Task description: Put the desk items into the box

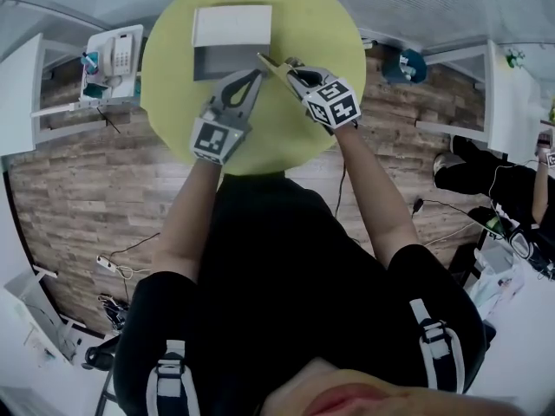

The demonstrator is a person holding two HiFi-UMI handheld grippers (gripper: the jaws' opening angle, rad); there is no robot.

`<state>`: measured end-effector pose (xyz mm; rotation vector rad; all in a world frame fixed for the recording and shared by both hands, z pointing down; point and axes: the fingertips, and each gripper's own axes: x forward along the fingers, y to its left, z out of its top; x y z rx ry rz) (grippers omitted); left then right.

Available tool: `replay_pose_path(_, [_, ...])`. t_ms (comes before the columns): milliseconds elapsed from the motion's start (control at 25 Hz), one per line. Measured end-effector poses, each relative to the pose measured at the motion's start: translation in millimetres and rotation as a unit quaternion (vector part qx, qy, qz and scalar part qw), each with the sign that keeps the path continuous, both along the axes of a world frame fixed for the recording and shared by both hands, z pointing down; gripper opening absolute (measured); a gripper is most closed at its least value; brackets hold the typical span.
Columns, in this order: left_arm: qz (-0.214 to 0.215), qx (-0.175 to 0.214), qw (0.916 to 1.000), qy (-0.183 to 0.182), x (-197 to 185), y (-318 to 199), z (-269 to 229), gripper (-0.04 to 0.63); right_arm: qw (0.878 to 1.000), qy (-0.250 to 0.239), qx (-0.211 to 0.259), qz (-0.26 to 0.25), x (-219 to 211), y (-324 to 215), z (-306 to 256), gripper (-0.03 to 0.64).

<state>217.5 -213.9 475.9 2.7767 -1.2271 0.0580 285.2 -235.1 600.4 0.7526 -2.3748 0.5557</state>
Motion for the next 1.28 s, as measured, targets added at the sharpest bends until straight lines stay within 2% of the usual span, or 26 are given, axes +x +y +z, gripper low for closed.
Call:
replay_pose_path(120, [-0.006,0.003,1.0000,-0.004,-19.2,-5.8,7.5,0.012,1.000,0.000,0.006,-0.015,-24.4,-4.8,0.1,0.038])
replay_pose_path(680, [-0.035,-0.029,0.9989,0.010,-92.4,-41.3,49.4,0.011,0.997,0.031,0.025,-0.072,-106.6,-37.9,27.4,0.038])
replay_pose_path(1000, [-0.042,-0.047,0.9980,0.006,-133.6,-61.4,77.7,0.012,0.995,0.053,0.020,-0.083,-138.6,-51.5,59.1,0.038])
replay_pose_path(1280, [-0.049,-0.062,0.9969,0.010,-154.9,-76.4,96.0,0.011,0.992,0.078,0.009,-0.098,-159.8,-54.4,87.0,0.038])
